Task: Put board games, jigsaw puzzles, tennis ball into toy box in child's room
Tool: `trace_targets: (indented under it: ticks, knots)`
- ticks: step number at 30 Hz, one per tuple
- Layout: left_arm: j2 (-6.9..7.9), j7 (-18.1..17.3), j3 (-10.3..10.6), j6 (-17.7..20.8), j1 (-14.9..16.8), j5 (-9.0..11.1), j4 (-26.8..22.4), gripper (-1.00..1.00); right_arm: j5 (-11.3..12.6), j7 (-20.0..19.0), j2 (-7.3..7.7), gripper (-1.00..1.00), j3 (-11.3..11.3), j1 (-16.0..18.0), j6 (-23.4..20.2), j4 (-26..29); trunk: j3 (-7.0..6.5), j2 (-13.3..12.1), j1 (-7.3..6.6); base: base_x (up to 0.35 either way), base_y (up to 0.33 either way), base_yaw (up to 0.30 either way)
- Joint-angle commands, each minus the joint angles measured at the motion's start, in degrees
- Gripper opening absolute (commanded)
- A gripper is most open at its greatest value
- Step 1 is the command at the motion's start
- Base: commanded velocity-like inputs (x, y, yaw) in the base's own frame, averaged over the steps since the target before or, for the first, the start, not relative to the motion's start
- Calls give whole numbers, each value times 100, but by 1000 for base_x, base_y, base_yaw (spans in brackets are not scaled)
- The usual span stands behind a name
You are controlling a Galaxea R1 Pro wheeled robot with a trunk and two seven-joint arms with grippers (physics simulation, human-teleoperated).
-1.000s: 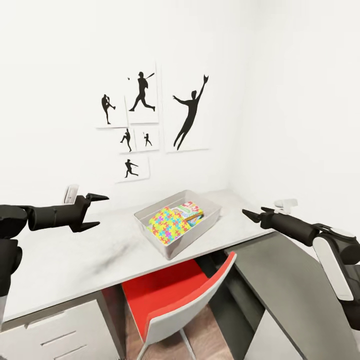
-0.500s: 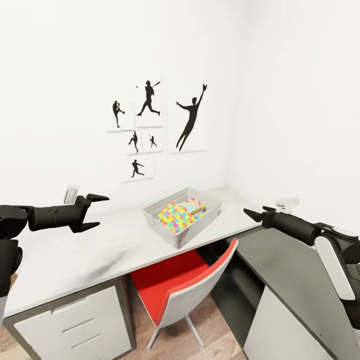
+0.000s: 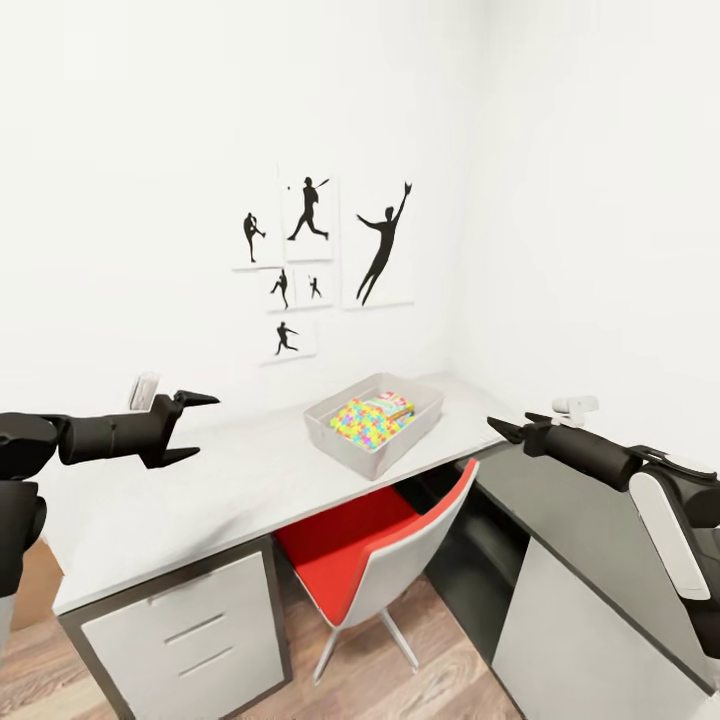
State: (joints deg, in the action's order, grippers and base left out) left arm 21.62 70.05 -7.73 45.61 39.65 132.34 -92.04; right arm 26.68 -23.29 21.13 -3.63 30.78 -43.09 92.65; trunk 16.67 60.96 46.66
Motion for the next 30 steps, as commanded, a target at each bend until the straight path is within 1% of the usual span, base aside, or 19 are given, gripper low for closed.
trace_targets:
  ticks: [1,5,10,13,16,19,21,22,23,24,25,27,29,30]
  knots:
    - [-1,54,-10,40,2,43,0,100,4,-18,-2,100,-8,7,-38,3,-1,6,-1,-211,276,-107]
    - [-19,53,5,43,-5,40,1,100,4,-15,-3,100,-12,7,-42,0,-37,6,-1,-197,285,-107]
    - [-106,40,141,44,-8,20,1,100,4,-12,3,100,-21,7,-75,-1,-82,6,-1,-181,296,-107]
    - [-183,-9,253,44,-9,11,-2,100,4,-14,4,100,-33,-7,-94,-1,-109,6,-1,-176,299,-104]
    - [-296,-51,446,46,-11,-77,-4,100,4,-26,6,100,-129,-51,-107,-1,-131,6,-1,-157,269,-70]
    - [-435,-75,695,50,-59,-203,-6,100,2,-33,6,100,-311,-128,-114,-1,-142,6,-1,-90,154,-36]
    - [-578,-84,955,53,-146,-274,-6,100,-5,-32,4,100,-425,-248,-96,-4,-147,6,-1,-51,87,-20]
    - [-661,-87,1135,55,-186,-329,-6,100,-8,-31,2,100,-482,-346,-77,-5,-148,6,-1,-36,62,-14]
    - [-738,-89,1334,58,-219,-419,-7,100,-11,-30,-1,100,-541,-466,-49,-6,-149,6,-1,-29,49,-12]
    - [-808,-90,1548,61,-247,-557,-7,100,-13,-28,-8,100,-606,-607,-2,-7,-150,6,-1,-23,40,-9]
    - [-873,-92,1767,63,-275,-745,-7,100,-15,-26,-19,100,-671,-756,79,-8,-151,6,-1,-19,32,-7]
    - [-979,-102,2184,64,-329,-1208,-7,100,-21,-25,-42,100,-789,-1071,392,-9,-152,6,-1,-13,23,-5]
    - [-1081,-150,2545,63,-382,-1644,-7,100,-31,-24,-57,100,-874,-1394,901,-9,-153,6,-1,-9,15,-3]
    - [-1172,-258,2815,61,-468,-1967,-7,100,-44,-22,-69,100,-931,-1729,1487,-9,-153,6,-1,-5,8,-2]
